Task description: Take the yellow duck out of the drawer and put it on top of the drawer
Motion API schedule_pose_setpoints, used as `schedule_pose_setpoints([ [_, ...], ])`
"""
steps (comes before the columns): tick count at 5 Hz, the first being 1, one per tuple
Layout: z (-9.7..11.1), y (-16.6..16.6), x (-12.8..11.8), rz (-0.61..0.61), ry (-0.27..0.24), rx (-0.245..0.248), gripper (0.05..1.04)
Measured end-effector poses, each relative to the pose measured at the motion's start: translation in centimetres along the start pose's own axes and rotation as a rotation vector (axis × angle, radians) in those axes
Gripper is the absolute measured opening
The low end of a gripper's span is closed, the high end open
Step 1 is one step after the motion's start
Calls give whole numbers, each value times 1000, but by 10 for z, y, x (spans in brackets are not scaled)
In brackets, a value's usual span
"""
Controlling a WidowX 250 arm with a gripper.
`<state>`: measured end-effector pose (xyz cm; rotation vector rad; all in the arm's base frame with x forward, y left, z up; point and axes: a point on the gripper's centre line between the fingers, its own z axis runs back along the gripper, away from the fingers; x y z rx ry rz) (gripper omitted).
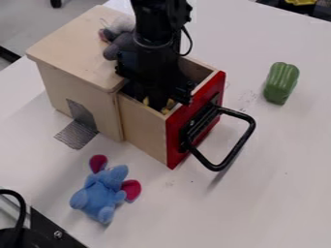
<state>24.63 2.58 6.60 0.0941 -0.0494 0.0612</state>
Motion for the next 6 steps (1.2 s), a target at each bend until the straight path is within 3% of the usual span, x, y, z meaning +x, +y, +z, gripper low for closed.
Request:
schedule_pose_setpoints([
  [1, 34, -1, -8, 34, -45, -40, 89],
  [2, 75, 5, -23, 89, -112, -113, 87],
  [3, 102, 20, -27, 119, -160, -158, 87],
  [4, 123, 56, -27, 169, -208, -180, 87],
  [6, 114, 104, -11, 208, -210, -150, 87],
])
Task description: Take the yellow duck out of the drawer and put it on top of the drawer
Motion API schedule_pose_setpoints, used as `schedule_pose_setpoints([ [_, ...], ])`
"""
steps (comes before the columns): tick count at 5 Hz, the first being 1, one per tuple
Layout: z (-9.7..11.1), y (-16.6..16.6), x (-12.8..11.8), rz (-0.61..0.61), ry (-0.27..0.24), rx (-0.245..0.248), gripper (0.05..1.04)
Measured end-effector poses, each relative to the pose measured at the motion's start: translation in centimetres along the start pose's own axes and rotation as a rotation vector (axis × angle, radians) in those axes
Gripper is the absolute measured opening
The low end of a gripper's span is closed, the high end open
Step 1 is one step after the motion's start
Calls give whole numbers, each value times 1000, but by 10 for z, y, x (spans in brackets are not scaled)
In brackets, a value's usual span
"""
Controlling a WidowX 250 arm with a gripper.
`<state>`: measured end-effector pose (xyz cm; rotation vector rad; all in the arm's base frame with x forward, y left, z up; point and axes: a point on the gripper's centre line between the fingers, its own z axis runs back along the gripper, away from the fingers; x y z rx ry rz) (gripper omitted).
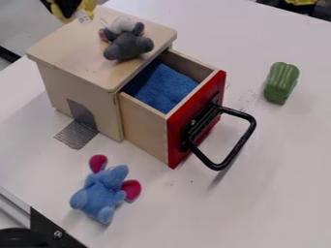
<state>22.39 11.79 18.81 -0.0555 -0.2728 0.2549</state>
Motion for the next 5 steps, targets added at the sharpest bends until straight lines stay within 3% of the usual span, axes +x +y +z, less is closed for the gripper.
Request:
schedule_pose_setpoints([
  [4, -68, 49, 23, -59, 49, 130, 104],
  [5, -70, 50, 21, -41, 56, 112, 282],
])
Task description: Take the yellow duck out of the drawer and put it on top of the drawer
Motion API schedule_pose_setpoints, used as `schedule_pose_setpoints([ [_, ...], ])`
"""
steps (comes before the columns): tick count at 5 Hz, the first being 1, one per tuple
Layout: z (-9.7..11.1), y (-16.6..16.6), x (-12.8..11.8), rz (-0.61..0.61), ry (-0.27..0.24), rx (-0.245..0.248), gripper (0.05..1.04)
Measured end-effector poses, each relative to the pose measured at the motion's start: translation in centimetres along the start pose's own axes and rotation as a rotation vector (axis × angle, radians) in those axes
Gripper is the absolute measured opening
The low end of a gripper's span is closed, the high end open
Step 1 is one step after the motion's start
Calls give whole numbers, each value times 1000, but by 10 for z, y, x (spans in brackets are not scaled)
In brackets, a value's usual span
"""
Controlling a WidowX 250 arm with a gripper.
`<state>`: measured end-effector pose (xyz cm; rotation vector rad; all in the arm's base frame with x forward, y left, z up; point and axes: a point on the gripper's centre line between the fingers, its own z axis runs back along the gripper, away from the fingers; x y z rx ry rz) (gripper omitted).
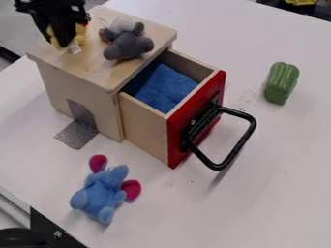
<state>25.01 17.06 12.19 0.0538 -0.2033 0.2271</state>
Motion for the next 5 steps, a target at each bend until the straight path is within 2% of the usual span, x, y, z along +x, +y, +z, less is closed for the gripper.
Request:
schedule_pose_setpoints([
  [1, 0, -4, -6, -1, 36, -24, 578],
  [2, 6, -10, -7, -4, 58, -71, 882],
  [3, 30, -14, -9, -8, 38, -94, 1005],
  [4, 49, -17, -12, -17, 30, -96, 999],
  [5, 58, -18, -18, -8, 34, -114, 999],
])
